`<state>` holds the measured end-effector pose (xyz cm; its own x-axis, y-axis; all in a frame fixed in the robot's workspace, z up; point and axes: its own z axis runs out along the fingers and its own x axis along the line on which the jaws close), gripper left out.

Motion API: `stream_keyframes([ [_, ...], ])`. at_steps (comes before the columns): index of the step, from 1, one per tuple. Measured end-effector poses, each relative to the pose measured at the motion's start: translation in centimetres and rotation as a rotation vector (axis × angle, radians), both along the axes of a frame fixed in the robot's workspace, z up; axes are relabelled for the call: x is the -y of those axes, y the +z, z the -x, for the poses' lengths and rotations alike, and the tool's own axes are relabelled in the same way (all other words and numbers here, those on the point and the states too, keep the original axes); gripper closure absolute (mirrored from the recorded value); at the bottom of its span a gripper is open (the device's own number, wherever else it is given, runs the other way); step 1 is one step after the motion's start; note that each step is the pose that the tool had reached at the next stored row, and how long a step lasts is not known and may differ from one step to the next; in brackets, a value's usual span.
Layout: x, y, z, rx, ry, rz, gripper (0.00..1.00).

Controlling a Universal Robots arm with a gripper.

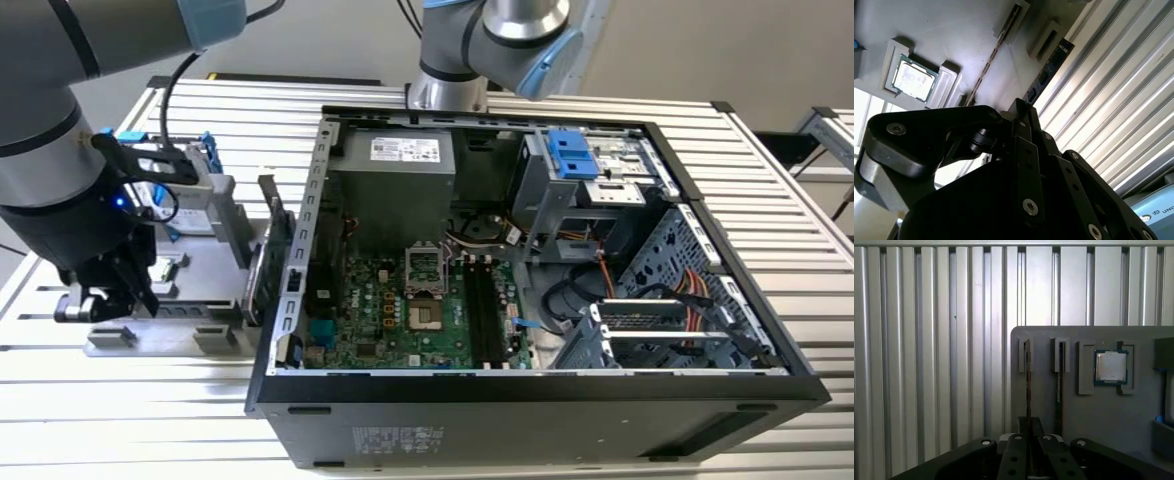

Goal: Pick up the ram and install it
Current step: 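Pick up the ram and move it above insertion slot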

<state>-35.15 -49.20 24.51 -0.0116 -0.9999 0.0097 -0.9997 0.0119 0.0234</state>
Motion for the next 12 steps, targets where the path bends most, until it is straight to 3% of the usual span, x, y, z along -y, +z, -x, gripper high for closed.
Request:
stream_keyframes([
  [12,0.0,0.81,0.0,0.0,0.0,0.0001,1.0],
])
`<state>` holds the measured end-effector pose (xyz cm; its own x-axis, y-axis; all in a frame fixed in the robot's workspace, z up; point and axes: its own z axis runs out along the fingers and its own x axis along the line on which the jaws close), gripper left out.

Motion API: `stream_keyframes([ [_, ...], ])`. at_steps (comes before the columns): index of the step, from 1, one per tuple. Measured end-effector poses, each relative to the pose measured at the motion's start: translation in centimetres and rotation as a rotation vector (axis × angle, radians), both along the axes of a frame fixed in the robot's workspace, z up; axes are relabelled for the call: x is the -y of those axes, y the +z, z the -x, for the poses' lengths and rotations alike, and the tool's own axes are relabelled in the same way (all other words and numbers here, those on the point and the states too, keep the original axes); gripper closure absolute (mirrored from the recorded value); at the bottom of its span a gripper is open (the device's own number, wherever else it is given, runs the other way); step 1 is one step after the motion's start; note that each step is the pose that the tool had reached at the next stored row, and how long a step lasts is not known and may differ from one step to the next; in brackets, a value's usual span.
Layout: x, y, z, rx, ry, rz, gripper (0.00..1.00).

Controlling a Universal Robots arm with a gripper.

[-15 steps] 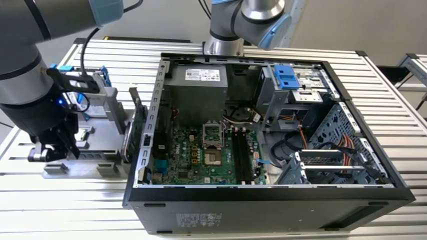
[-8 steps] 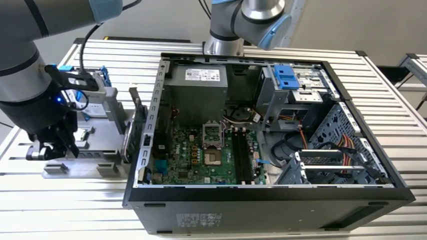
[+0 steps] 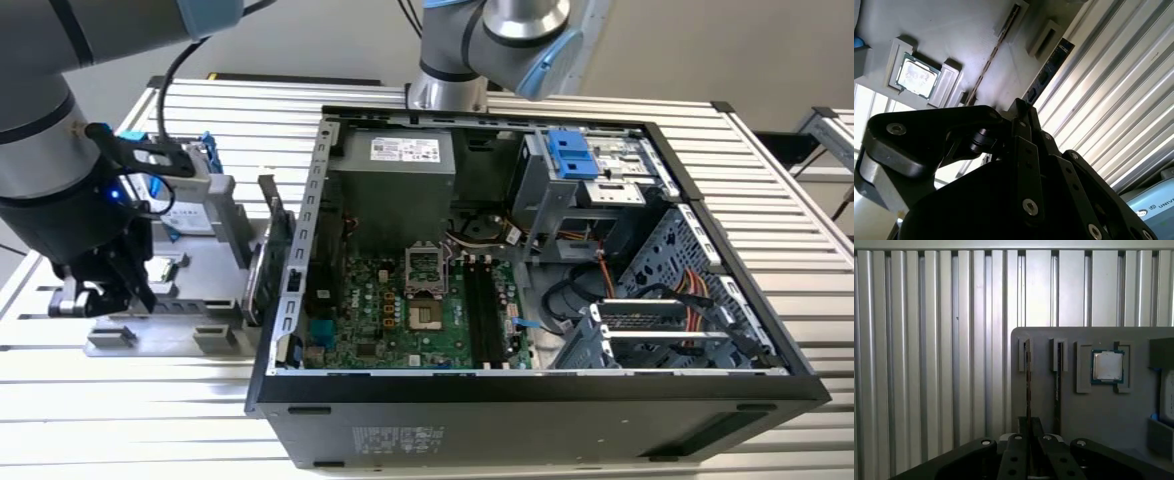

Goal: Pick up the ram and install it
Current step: 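Pick up the ram and move it above insertion slot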

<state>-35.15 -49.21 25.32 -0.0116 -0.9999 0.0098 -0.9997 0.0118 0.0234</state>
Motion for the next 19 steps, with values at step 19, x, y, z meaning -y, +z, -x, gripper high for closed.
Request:
stream_keyframes([
  [19,0.0,1.25,0.0,0.0,0.0,0.0,1.0],
])
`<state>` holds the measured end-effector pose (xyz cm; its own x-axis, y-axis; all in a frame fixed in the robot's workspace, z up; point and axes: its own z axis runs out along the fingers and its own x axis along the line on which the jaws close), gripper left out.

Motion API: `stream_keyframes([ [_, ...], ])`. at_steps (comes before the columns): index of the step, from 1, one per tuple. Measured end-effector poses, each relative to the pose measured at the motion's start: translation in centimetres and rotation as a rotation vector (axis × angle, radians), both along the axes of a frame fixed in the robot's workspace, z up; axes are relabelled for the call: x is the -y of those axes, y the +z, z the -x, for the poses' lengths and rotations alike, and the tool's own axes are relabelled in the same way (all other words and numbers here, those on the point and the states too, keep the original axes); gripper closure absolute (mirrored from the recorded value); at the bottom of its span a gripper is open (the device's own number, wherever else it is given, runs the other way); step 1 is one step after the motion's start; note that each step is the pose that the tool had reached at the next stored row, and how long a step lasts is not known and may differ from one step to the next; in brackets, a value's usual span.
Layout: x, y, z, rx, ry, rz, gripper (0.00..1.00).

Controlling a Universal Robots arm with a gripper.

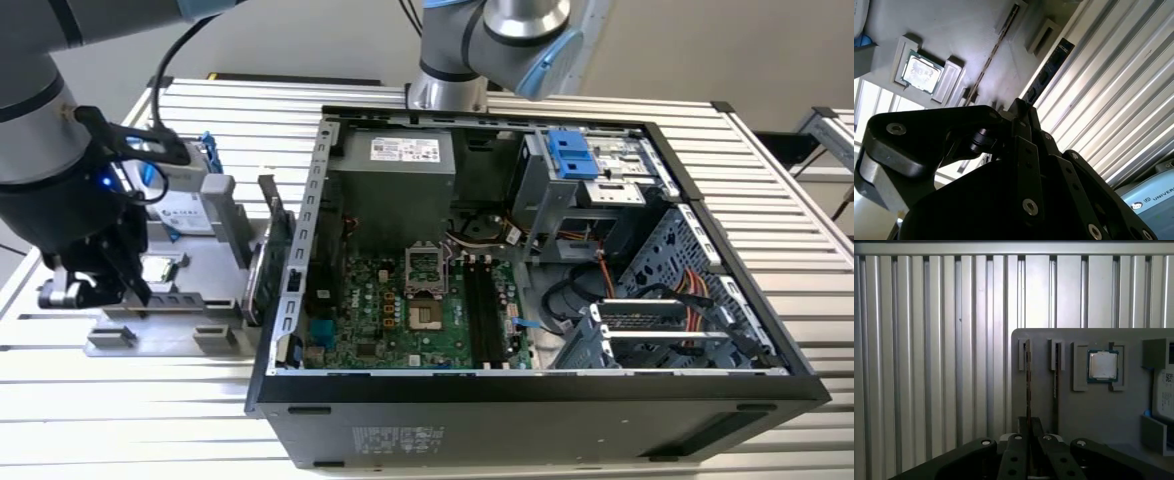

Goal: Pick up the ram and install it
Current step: 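Pick up the ram and move it above insertion slot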

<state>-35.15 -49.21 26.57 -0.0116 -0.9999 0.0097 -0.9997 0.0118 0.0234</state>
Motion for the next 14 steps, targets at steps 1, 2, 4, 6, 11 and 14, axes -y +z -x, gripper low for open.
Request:
stream_keyframes([
  [1,0.0,0.07,0.0,0.0,0.0,0.0,1.0],
  [2,0.0,0.14,0.0,0.0,0.0,0.0,1.0],
  [4,0.0,0.28,0.0,0.0,0.0,0.0,1.0],
  [6,0.0,0.42,0.0,-0.0001,0.0,0.0,1.0],
  [11,0.0,0.76,0.0,-0.0001,0.0,0.0,1.0],
  [14,0.0,0.98,0.0,0.0,0.0,0.0,1.0],
])
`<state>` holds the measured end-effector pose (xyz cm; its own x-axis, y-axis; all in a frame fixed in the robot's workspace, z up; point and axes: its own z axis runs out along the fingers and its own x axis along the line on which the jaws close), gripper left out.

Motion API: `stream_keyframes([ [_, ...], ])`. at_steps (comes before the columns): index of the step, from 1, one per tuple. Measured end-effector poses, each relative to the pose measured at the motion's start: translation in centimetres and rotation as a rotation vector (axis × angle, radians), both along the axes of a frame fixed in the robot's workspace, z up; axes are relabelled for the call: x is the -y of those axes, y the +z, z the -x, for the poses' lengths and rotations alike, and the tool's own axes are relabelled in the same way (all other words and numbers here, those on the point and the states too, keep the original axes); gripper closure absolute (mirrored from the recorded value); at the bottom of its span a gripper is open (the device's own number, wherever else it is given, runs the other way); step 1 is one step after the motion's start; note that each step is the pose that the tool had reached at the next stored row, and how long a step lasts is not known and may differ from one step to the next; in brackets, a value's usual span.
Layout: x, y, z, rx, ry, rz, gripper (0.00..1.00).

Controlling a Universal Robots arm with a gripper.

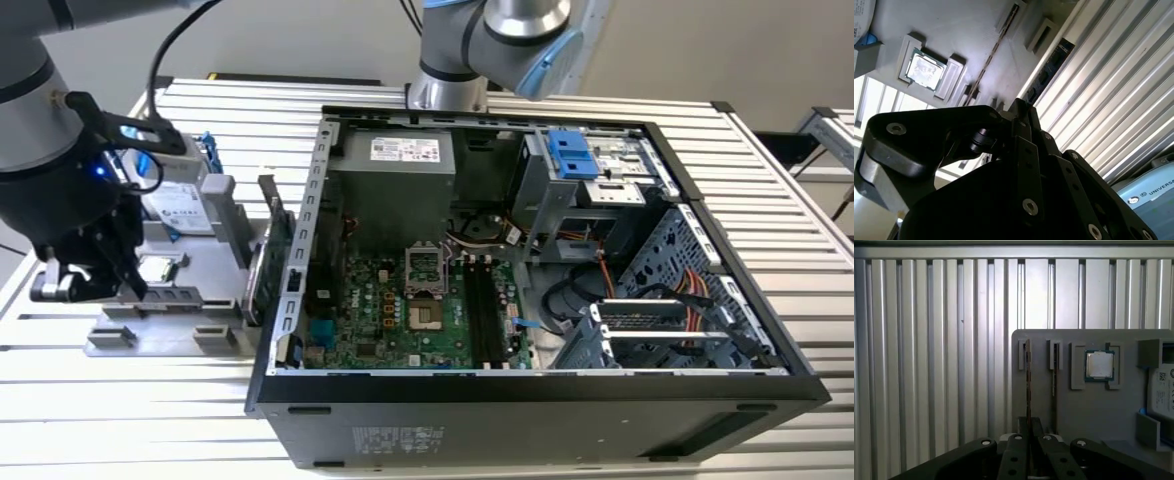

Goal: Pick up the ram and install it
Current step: 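Pick up the ram and move it above insertion slot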

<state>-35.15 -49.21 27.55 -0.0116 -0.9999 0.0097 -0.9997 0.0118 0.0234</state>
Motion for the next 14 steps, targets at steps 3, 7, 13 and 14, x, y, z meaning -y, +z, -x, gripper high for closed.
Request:
stream_keyframes([
  [3,0.0,0.23,0.0,-0.0002,0.0,0.0002,1.0],
  [7,0.0,0.56,0.0,-0.0001,0.0,0.0001,1.0],
  [13,0.0,1.05,0.0,0.0,0.0,0.0,1.0],
  [14,0.0,1.13,0.0,0.0,0.0,0.0,1.0],
])
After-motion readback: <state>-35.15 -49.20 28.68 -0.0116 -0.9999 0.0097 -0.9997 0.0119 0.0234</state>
